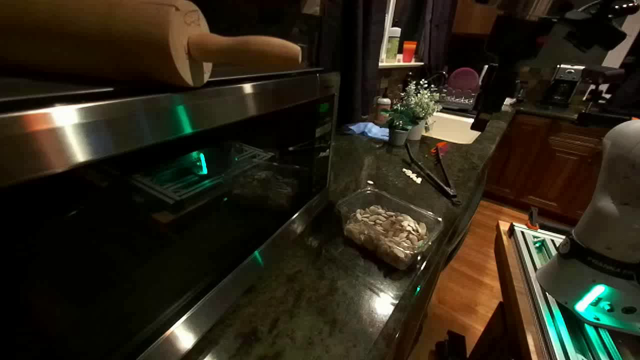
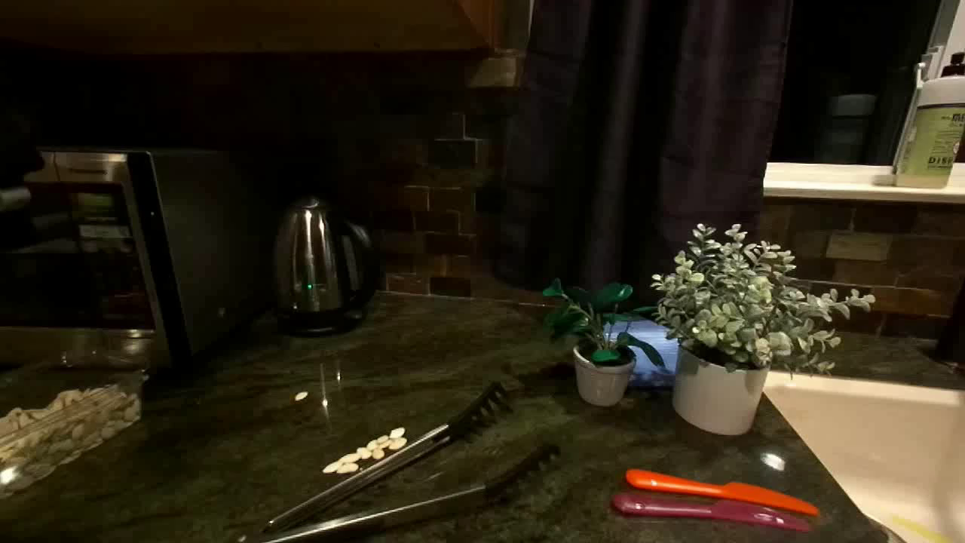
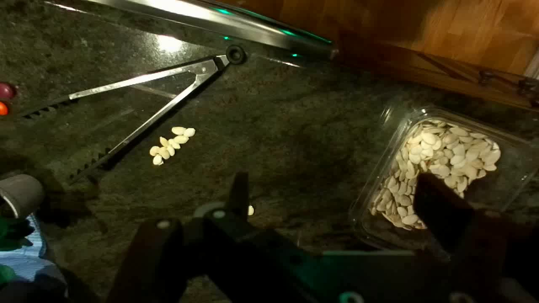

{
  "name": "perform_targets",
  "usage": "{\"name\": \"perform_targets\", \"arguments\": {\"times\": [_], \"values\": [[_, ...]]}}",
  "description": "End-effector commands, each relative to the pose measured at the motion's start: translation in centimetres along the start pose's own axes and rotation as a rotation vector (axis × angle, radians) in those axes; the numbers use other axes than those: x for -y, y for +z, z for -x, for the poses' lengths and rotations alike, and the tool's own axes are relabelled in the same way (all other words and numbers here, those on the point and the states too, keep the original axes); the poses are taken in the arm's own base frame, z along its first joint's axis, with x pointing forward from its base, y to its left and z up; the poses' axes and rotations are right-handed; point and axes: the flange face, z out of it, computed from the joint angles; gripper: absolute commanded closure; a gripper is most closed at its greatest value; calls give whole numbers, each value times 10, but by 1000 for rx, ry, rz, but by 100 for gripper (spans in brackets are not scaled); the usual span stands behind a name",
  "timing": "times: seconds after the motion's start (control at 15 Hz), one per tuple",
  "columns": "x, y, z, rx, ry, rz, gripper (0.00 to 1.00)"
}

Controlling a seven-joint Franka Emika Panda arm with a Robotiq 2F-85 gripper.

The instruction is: Use the tongs to pick up a bean and put it inside the container

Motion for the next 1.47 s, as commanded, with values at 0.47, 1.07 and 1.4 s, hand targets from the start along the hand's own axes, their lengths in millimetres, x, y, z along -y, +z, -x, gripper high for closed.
{"name": "perform_targets", "arguments": {"times": [0.47, 1.07, 1.4], "values": [[0, -1, 0, 1, 0, 0, 0], [-61, 98, 7, 183, 484, 102, 0], [-94, 146, 20, 275, 752, 94, 0]]}}
